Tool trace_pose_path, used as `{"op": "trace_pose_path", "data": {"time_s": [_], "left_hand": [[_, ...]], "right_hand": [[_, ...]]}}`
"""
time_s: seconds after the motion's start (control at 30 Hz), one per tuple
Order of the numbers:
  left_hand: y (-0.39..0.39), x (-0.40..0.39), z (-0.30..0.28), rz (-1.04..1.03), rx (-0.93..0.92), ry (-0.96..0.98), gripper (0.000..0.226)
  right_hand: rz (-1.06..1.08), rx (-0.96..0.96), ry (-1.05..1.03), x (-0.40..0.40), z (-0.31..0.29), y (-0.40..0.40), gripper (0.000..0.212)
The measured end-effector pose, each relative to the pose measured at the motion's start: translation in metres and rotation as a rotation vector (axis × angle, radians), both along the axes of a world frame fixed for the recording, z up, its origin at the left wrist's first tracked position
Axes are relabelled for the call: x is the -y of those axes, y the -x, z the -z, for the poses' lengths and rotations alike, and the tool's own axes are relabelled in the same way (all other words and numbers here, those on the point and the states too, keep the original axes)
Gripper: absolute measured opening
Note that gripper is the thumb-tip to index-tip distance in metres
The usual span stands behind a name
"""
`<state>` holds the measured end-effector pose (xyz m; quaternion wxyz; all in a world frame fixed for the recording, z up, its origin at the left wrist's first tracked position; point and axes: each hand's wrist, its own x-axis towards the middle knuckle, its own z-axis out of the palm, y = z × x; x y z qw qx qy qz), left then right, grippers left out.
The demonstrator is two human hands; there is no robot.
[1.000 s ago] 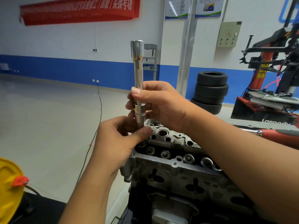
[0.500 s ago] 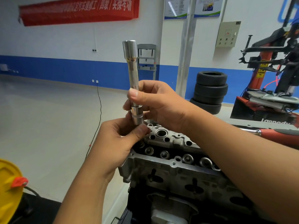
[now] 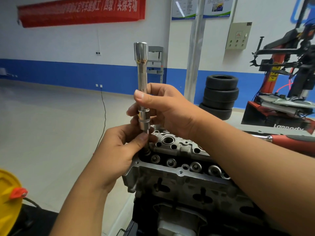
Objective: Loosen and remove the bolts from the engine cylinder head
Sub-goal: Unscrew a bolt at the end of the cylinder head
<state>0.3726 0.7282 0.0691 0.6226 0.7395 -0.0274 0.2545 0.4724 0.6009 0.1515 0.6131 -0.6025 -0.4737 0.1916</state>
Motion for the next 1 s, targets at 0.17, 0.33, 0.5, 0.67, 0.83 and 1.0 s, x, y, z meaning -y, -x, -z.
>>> {"op": "trace_pose_path", "data": {"time_s": [0.17,0.33,0.5,0.67,0.83,1.0], "left_hand": [[-0.006,0.006,0.001,-0.228,0.069,-0.007,0.023],[-0.003,-0.002,0.003,-0.07,0.021,0.013,0.024],[-0.006,-0.002,0.004,-0.125,0.03,-0.023,0.028],[-0.004,-0.002,0.003,-0.145,0.029,0.004,0.032],[-0.007,0.001,0.004,-0.168,0.053,-0.044,0.027],[-0.005,0.001,0.002,-0.15,0.045,0.015,0.027]], "right_hand": [[-0.016,-0.013,0.021,-0.002,-0.001,0.001,0.026],[0.009,0.019,0.015,0.0,0.0,0.002,0.013],[0.01,-0.006,0.018,0.0,0.0,0.002,0.016],[0.01,0.006,0.022,0.001,0.0,0.001,0.011],[0.005,-0.003,0.017,0.0,0.0,0.001,0.016],[0.011,-0.006,0.019,0.0,0.0,0.0,0.019]]}}
